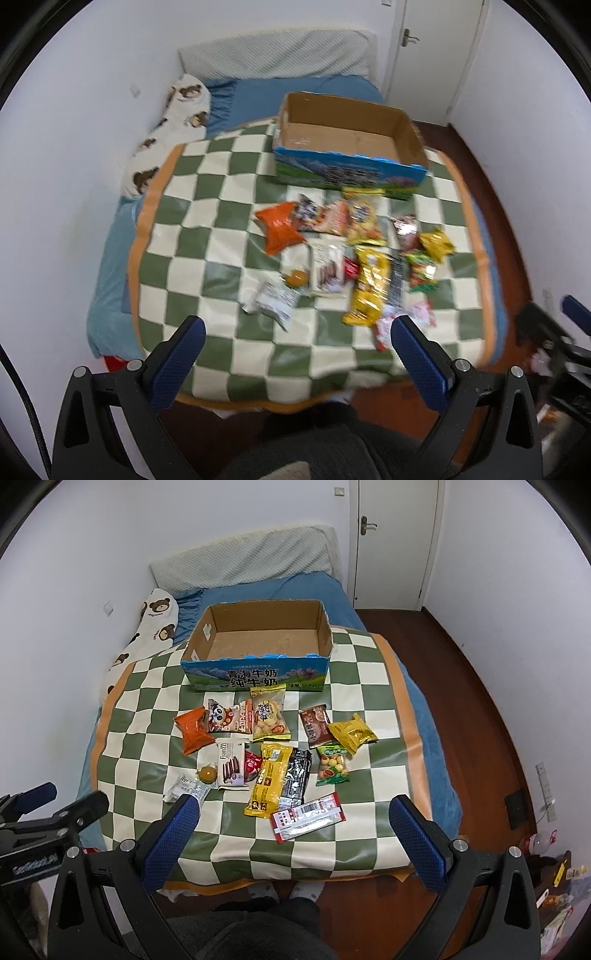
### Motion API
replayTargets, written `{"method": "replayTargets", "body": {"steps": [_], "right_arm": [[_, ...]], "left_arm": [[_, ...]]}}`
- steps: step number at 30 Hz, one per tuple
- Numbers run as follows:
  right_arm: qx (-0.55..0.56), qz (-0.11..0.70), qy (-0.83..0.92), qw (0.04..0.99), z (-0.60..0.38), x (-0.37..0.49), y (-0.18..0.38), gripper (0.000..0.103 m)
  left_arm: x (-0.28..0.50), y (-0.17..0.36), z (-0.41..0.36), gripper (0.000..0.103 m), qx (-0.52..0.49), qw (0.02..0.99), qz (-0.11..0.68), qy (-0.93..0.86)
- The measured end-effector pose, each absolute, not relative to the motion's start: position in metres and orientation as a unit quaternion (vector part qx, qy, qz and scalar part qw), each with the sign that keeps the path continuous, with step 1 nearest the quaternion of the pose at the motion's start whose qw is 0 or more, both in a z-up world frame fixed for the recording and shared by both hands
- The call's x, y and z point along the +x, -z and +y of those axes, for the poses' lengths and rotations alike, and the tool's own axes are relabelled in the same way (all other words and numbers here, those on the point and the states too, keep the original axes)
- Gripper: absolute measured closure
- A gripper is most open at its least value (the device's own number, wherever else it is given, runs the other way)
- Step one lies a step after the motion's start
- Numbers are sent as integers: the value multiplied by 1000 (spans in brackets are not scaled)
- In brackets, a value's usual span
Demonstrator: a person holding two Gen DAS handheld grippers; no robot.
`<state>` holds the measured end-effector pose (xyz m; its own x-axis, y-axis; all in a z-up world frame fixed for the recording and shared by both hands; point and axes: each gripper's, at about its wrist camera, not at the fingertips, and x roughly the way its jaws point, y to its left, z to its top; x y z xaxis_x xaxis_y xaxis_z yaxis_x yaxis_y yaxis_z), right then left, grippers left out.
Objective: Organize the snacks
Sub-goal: 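Grasp the white Franzzi pack with left tool while right tool grasps yellow-black pack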
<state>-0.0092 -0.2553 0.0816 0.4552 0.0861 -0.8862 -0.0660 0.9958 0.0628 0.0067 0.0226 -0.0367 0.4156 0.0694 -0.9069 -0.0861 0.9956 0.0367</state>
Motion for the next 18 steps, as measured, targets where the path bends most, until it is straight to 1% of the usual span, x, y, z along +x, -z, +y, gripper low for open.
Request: {"method": "replayTargets", "body": {"steps": [3,7,11,12,15,18], "right_arm": [[26,526,-52,849,-258,7,-62,0],[62,553,-62,829,-255,40,-12,0],[89,589,-69,800,-250,81,56,0],[97,603,-75,788,-245,94,81,0],[104,639,-77,759,-234,121,142,0],[110,669,-73,732,-228,139,192,0]], "left_arm": [[27,67,32,0,4,839,540,-67],[67,123,46,0,13,812,577,-90],[104,175,52,0,1,781,619,-83],[113,186,52,0,-3,773,629,-79],[144,221,45,0,-25,750,658,-57],[176,255,34,1,-39,726,686,-31]]}}
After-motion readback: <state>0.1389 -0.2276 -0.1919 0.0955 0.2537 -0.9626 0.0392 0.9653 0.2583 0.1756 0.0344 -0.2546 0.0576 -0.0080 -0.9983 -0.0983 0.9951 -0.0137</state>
